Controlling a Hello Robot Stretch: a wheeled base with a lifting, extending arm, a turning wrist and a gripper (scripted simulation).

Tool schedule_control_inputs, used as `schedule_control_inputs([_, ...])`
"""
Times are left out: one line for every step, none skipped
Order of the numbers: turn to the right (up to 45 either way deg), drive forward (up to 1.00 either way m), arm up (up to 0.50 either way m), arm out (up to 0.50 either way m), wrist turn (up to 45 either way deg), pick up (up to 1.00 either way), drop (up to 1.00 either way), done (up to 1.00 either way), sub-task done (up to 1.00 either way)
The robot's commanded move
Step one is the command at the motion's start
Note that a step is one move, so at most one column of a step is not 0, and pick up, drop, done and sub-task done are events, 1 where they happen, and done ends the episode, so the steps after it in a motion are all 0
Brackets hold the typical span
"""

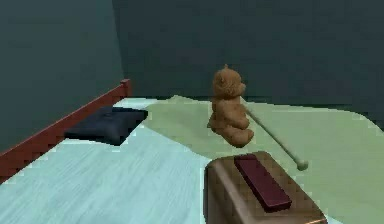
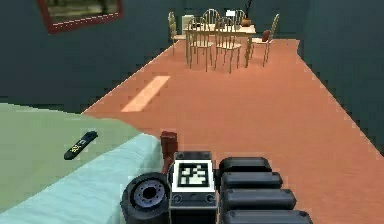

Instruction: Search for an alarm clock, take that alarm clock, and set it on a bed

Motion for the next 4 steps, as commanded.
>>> schedule_control_inputs([33.0,0.00,0.00,0.00,0.0,0.00,0.00,0.00,0.00])
schedule_control_inputs([-36.0,0.00,0.00,0.00,0.0,0.00,0.00,0.00,0.00])
schedule_control_inputs([45.0,0.00,0.00,0.00,0.0,0.00,0.00,0.00,0.00])
schedule_control_inputs([-45.0,0.00,0.00,0.00,0.0,0.00,0.00,0.00,0.00])
